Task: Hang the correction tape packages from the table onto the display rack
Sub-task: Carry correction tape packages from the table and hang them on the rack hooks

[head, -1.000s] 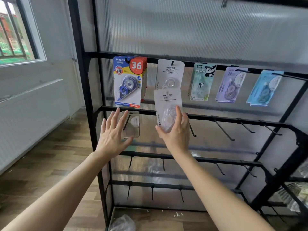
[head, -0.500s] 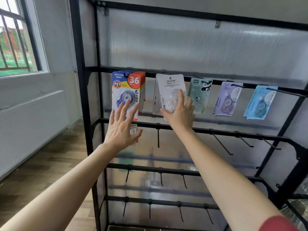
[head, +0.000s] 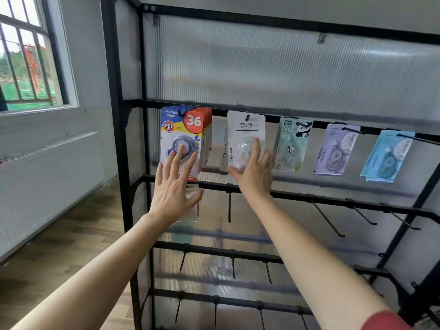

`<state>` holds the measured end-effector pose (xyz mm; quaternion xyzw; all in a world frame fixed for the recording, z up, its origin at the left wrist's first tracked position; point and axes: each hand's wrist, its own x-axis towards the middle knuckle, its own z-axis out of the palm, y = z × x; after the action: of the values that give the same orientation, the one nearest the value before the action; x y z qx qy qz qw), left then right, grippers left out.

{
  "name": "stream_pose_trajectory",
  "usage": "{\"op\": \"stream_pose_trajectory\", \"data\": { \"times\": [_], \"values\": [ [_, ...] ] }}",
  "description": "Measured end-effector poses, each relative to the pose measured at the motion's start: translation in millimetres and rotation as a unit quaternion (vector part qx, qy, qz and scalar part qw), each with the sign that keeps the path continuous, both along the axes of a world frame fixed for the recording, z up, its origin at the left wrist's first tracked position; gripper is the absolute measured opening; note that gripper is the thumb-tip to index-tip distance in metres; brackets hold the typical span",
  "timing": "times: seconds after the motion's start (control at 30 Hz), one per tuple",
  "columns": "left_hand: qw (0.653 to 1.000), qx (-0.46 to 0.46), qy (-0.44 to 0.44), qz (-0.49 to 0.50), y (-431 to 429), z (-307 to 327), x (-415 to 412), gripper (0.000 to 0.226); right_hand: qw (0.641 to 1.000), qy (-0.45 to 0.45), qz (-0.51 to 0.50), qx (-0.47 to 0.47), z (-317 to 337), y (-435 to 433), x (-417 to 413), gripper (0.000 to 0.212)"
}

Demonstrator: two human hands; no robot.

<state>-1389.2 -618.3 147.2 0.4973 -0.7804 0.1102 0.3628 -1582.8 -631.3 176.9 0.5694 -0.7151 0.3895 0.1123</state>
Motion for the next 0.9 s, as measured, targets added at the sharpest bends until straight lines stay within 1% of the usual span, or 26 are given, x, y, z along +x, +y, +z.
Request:
{"op": "stream_pose_trajectory", "data": {
  "times": [0.07, 0.13, 0.23, 0.4, 0.5, 0.63, 0.77, 0.9],
  "values": [
    [1.000, 0.001, -0.004, 0.002, -1.0, -0.3, 0.5, 0.087, 1.000, 0.002, 0.009, 0.021, -3.0, -0.8, 2.1, 0.104],
    [1.000, 0.000, -0.004, -0.001, -0.1, -1.3, 1.7, 0.086, 0.999, 0.027, 0.014, 0.038, -9.0, 2.2, 2.5, 0.103],
    [1.000, 0.005, -0.008, -0.006, 4.8, -5.1, 4.9, 0.085, 0.996, 0.065, 0.013, 0.058, -21.4, 12.5, 3.2, 0.096],
    [0.999, 0.030, -0.002, -0.019, 23.2, -20.4, 11.2, 0.081, 0.994, 0.065, 0.013, 0.088, -47.3, 40.5, 11.4, 0.083],
    [0.998, 0.051, -0.007, -0.031, 41.0, -38.6, 17.7, 0.083, 0.992, 0.055, 0.024, 0.111, -69.9, 63.6, 19.6, 0.079],
    [0.996, 0.083, -0.030, -0.022, 69.0, -69.0, 29.0, 0.086, 0.987, 0.053, 0.039, 0.145, -105.9, 98.5, 30.8, 0.078],
    [0.991, 0.125, -0.050, 0.002, 98.8, -99.7, 40.0, 0.087, 0.979, 0.073, 0.053, 0.182, -139.0, 130.2, 38.2, 0.079],
    [0.984, 0.168, -0.050, 0.026, 134.5, -128.9, 55.0, 0.087, 0.966, 0.104, 0.070, 0.228, -163.2, 154.0, 45.2, 0.077]
  ]
}}
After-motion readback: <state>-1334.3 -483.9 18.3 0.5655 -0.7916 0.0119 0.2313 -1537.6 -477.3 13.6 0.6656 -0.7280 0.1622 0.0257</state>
